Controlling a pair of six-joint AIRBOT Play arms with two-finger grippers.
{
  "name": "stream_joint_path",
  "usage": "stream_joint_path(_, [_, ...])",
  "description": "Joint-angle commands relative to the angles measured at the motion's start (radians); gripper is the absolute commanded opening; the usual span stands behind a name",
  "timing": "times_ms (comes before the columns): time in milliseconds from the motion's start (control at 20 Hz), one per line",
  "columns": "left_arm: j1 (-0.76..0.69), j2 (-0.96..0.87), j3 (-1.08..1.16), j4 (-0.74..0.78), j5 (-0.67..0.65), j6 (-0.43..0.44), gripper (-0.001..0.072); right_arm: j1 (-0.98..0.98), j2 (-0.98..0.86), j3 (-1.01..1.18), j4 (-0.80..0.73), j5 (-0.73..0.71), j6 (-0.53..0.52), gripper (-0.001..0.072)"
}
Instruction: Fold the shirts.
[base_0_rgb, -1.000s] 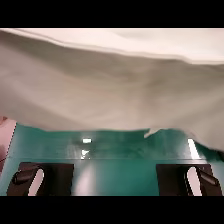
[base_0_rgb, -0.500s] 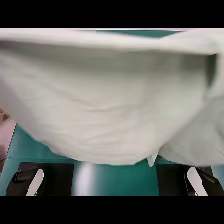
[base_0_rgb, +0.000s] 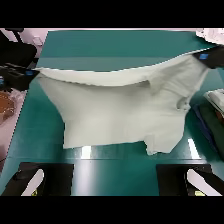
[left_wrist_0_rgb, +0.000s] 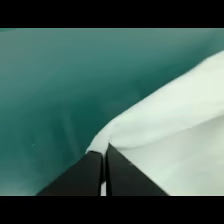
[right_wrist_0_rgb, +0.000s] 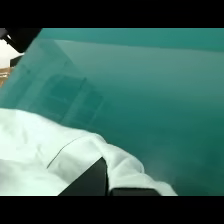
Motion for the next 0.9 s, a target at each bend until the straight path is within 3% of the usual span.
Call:
stream_joint_path(0, [-0.031, -0.13, -0.074, -0.138, 0.181, 0.158, 0.0024, 0.064, -0.143, -0.053, 0.007, -0.142, -0.066, 0.0022])
stream_joint_path(300, [-0.147, -0.35, -0.074, -0.185, 0.451, 0.315, 0.0024, 0.065, -0.318, -0.052, 0.014, -0.293, -0.138, 0.0023])
stream_joint_path(550, [-0.164, -0.497, -0.074, -0.187, 0.591, 0.353, 0.0024, 0.065, -0.41, -0.05, 0.014, -0.458, -0.188, 0.0023])
stream_joint_path(850, [-0.164, -0.555, -0.073, -0.187, 0.567, 0.354, 0.0024, 0.065, -0.551, 0.126, 0.009, -0.297, -0.203, 0.0023])
